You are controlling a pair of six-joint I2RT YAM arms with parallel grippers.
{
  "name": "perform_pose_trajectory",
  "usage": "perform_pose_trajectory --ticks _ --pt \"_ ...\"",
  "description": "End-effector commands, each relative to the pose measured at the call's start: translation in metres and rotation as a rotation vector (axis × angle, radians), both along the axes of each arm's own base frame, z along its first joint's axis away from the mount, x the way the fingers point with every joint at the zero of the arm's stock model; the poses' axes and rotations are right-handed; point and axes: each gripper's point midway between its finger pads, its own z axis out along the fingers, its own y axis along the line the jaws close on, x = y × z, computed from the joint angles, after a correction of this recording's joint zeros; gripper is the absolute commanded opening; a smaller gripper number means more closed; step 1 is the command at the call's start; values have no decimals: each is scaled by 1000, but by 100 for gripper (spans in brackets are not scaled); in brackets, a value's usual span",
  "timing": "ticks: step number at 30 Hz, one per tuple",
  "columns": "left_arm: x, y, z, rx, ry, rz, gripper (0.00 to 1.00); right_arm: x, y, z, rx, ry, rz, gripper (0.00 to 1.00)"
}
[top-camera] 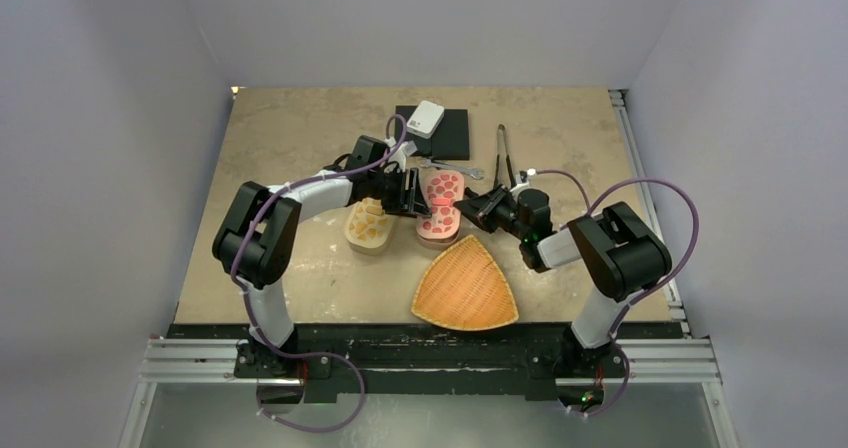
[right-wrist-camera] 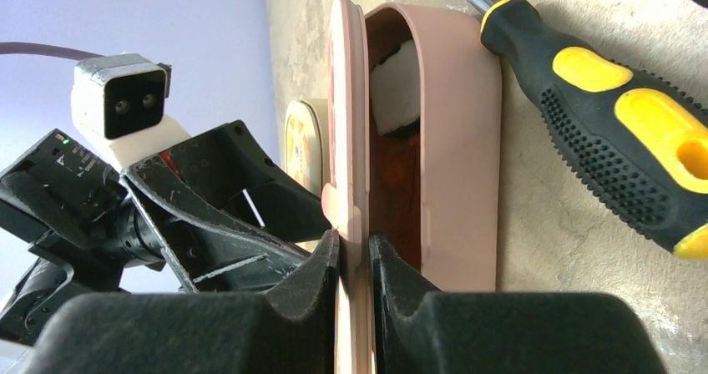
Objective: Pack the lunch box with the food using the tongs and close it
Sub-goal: Close the box lid on the packing box.
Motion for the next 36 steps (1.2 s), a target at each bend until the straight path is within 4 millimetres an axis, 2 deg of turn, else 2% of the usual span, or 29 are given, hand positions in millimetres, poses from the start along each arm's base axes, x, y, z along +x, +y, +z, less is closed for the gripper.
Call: perform_pose_trajectory --ticks 1,11,18,30,36 --pt "8 -7 12 -48 -19 -9 48 9 7 14 21 -59 9 0" --pt "8 -7 9 -46 -14 -6 42 9 5 -3 -33 -22 -10 0" --pt "11 7 -6 64 -2 31 34 8 3 -13 -82 -4 -6 1" --pt "12 14 -11 146 -20 43 31 14 -11 0 -208 -27 -55 34" --pt "11 13 -11 148 -21 37 30 17 -20 5 -283 -46 -79 46"
